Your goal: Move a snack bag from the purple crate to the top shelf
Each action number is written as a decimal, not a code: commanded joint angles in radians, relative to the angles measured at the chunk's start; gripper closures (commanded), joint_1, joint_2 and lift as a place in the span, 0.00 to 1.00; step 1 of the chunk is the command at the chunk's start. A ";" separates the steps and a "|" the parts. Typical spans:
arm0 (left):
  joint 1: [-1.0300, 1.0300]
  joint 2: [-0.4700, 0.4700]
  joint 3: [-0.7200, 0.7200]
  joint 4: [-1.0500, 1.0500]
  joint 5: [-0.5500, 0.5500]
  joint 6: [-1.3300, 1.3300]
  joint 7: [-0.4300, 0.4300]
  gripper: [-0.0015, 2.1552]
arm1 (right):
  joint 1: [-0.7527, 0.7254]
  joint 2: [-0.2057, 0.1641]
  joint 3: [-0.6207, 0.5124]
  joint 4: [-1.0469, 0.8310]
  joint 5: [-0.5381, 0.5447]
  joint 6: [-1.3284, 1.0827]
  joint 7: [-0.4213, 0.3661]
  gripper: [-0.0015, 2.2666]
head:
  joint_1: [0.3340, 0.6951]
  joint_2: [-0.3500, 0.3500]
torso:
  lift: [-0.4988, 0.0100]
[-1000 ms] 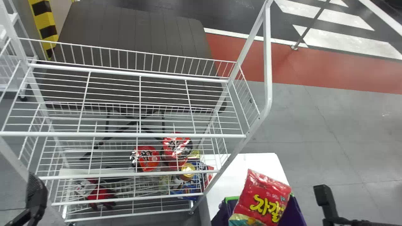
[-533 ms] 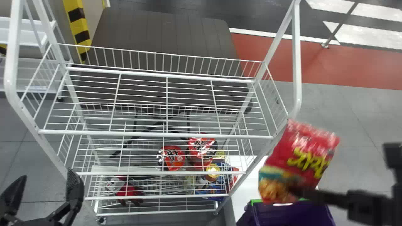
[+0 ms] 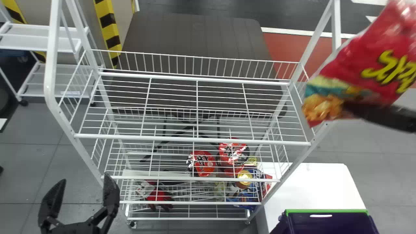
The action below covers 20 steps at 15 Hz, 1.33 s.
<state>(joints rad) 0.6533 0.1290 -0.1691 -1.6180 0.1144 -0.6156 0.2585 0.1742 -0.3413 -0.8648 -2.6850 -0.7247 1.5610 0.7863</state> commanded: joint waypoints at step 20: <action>0.121 -0.002 -0.027 0.024 -0.087 -0.216 0.088 0.06 | -0.032 0.186 0.587 0.313 0.223 -0.049 -0.147 0.74 | 1.00 0.66 | 0.98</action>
<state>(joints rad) 0.7679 0.1273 -0.1965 -1.6005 0.0372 -0.8162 0.3426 0.1582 -0.1648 -0.3177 -2.3959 -0.5238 1.5536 0.6412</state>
